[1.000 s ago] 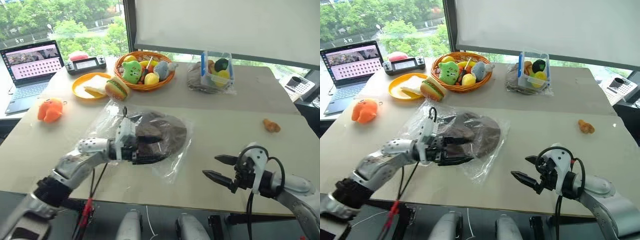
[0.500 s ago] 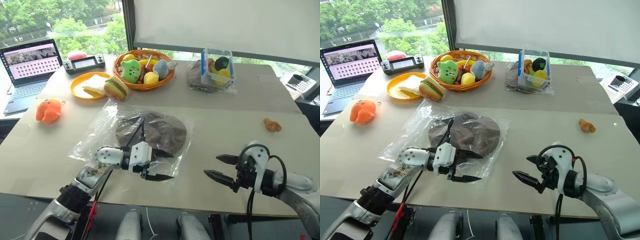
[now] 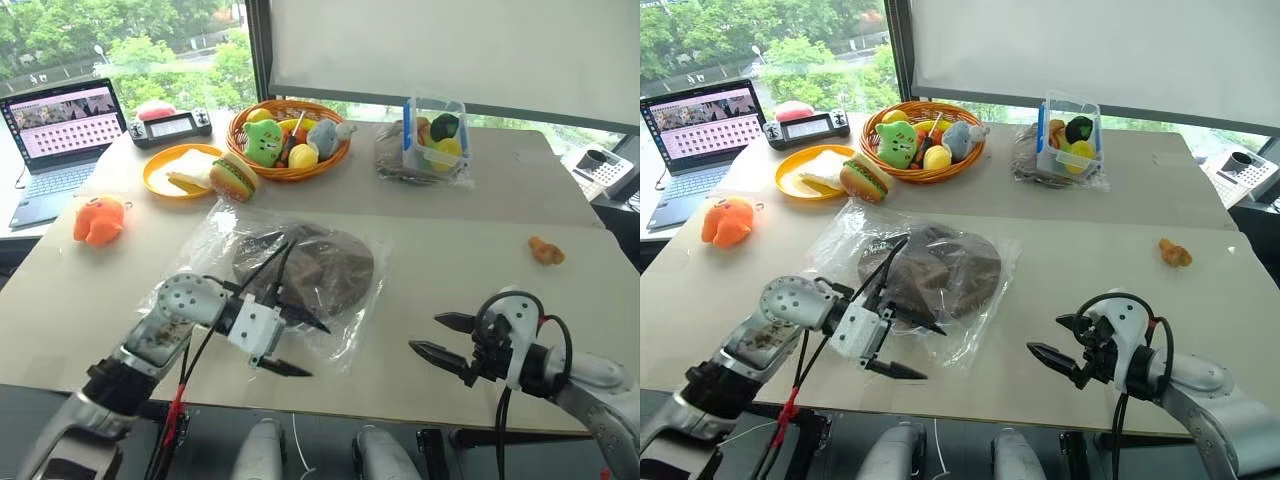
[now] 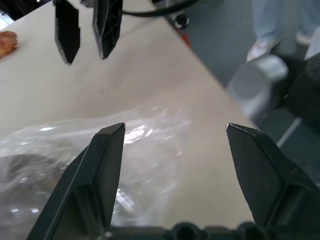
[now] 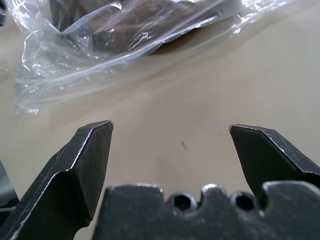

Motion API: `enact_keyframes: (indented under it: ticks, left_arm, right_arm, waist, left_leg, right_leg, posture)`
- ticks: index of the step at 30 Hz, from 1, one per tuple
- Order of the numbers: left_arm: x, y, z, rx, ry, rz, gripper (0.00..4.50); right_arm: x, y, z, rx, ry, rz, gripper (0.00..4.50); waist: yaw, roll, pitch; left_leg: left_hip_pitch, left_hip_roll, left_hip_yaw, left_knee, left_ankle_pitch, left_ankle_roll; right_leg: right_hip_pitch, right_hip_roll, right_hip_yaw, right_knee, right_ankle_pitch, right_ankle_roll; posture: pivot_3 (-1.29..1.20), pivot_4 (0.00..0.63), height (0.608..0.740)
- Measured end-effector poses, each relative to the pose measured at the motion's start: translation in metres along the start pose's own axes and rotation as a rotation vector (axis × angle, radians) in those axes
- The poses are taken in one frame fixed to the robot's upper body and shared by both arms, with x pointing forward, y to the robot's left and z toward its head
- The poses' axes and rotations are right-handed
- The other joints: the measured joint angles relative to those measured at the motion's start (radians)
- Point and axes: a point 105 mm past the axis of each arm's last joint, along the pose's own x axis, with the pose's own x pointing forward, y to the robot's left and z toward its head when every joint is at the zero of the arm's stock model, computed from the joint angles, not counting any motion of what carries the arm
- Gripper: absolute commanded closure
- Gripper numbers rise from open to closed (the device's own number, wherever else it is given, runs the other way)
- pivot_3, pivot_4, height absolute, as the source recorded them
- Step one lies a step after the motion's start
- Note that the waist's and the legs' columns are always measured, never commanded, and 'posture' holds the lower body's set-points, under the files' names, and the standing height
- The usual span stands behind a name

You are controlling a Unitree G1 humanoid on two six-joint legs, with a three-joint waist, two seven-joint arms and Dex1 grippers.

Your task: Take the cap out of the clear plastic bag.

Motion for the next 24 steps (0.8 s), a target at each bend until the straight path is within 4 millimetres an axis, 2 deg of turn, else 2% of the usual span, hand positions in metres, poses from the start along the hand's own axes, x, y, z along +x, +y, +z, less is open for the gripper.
enact_keyframes:
  ticks: [5,12,20,24]
  left_arm:
    - [0.013,0.001,-0.008,0.114,0.053,0.029,1.05]
    - [0.017,-0.003,-0.013,0.123,0.090,0.001,1.05]
    - [-0.007,-0.018,-0.017,-0.023,0.140,-0.145,1.05]
    - [-0.004,-0.007,-0.020,0.022,0.162,-0.112,1.05]
  right_arm:
    - [-0.001,0.002,-0.001,0.000,0.000,-0.005,0.00]
    - [-0.003,0.000,0.002,-0.011,-0.010,-0.026,0.00]
    - [-0.005,0.001,0.000,-0.008,-0.004,-0.031,0.00]
    - [-0.004,0.001,0.000,-0.003,-0.006,-0.035,0.00]
  waist:
    - [-0.005,0.000,0.000]
    - [-0.004,0.000,0.000]
    - [-0.007,0.000,0.000]
    - [0.000,0.000,0.000]
  left_leg:
    - [-0.001,0.000,0.000,0.000,0.000,0.000]
    - [-0.001,0.000,0.000,0.000,0.000,0.000]
    - [0.000,0.000,0.000,0.000,0.000,0.000]
    - [0.000,0.000,0.000,0.001,0.000,0.000]
  right_leg:
    - [-0.001,0.000,0.000,0.001,0.002,-0.004]
    - [-0.001,0.000,0.000,0.001,0.000,0.000]
    - [-0.001,0.000,0.000,0.001,0.000,0.000]
    - [0.000,0.000,0.000,0.001,0.000,0.001]
  posture:
    - [0.00,0.150,0.740]
    - [0.00,0.150,0.740]
    - [0.00,0.150,0.740]
    - [0.00,0.150,0.740]
